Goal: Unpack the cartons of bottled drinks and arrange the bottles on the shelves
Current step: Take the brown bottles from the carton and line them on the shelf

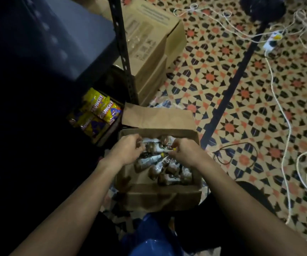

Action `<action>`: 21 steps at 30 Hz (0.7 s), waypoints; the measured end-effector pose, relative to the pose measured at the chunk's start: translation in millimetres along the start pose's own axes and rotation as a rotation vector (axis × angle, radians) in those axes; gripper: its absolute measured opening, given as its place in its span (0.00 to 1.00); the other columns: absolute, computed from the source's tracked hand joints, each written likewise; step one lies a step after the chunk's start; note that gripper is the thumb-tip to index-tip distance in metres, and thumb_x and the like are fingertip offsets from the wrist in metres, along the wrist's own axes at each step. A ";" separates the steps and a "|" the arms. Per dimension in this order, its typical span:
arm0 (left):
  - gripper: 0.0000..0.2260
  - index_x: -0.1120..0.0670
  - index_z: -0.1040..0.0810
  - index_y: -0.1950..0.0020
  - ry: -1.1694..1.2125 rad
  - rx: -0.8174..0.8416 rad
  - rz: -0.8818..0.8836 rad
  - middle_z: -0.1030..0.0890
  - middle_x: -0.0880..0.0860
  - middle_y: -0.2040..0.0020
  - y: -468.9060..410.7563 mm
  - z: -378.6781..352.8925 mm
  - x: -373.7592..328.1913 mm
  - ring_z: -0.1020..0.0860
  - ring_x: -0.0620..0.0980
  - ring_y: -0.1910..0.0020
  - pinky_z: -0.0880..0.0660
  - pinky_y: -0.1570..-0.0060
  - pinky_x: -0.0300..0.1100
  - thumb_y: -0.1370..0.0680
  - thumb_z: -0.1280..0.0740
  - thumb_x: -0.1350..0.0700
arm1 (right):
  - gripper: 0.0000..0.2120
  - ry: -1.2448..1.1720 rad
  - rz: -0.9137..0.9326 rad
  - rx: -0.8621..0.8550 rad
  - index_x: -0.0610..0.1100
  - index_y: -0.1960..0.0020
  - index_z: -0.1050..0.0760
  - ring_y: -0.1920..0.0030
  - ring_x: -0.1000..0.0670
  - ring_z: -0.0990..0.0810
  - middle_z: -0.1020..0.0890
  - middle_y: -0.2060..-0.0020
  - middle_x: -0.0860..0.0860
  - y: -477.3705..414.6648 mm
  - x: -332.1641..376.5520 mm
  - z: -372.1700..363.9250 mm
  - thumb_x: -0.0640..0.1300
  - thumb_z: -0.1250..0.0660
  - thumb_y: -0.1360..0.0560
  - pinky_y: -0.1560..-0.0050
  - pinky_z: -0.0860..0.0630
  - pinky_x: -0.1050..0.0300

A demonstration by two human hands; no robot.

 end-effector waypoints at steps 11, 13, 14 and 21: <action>0.12 0.55 0.21 0.41 -0.053 0.137 0.041 0.18 0.58 0.45 -98.4 -164.1 106.1 0.20 0.57 0.45 0.24 0.47 0.45 0.23 0.32 0.53 | 0.18 -0.205 -0.328 -0.064 0.42 0.36 0.26 0.38 0.38 0.24 0.24 0.37 0.39 -138.5 -99.3 -162.8 0.50 0.32 0.21 0.40 0.26 0.47; 0.13 0.56 0.23 0.40 -0.078 0.160 0.060 0.19 0.58 0.44 -103.9 -180.3 113.7 0.21 0.58 0.45 0.25 0.47 0.45 0.22 0.33 0.53 | 0.27 -0.226 -0.406 -0.144 0.42 0.27 0.34 0.30 0.36 0.32 0.32 0.30 0.38 -147.9 -111.7 -172.4 0.50 0.32 0.21 0.32 0.31 0.45; 0.14 0.56 0.24 0.38 -0.104 0.165 0.066 0.21 0.58 0.41 -106.0 -188.7 118.0 0.22 0.58 0.42 0.26 0.45 0.46 0.22 0.34 0.53 | 0.29 -0.233 -0.432 -0.172 0.41 0.25 0.37 0.28 0.36 0.34 0.33 0.29 0.38 -152.4 -117.9 -177.1 0.50 0.32 0.21 0.30 0.33 0.45; 0.31 0.53 0.45 0.21 -0.346 0.185 0.124 0.34 0.57 0.25 -111.6 -225.0 144.0 0.36 0.57 0.26 0.39 0.29 0.48 0.20 0.35 0.49 | 0.39 -0.120 -0.428 -0.145 0.44 0.18 0.56 0.21 0.36 0.48 0.48 0.19 0.40 -182.6 -144.7 -200.0 0.53 0.38 0.19 0.23 0.46 0.40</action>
Point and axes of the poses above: each hand's wrist, its own y-axis away from the middle knuckle, its own z-axis out of the back of the hand, x = y × z, the point moved 3 cm from there along -y, towards the middle knuckle
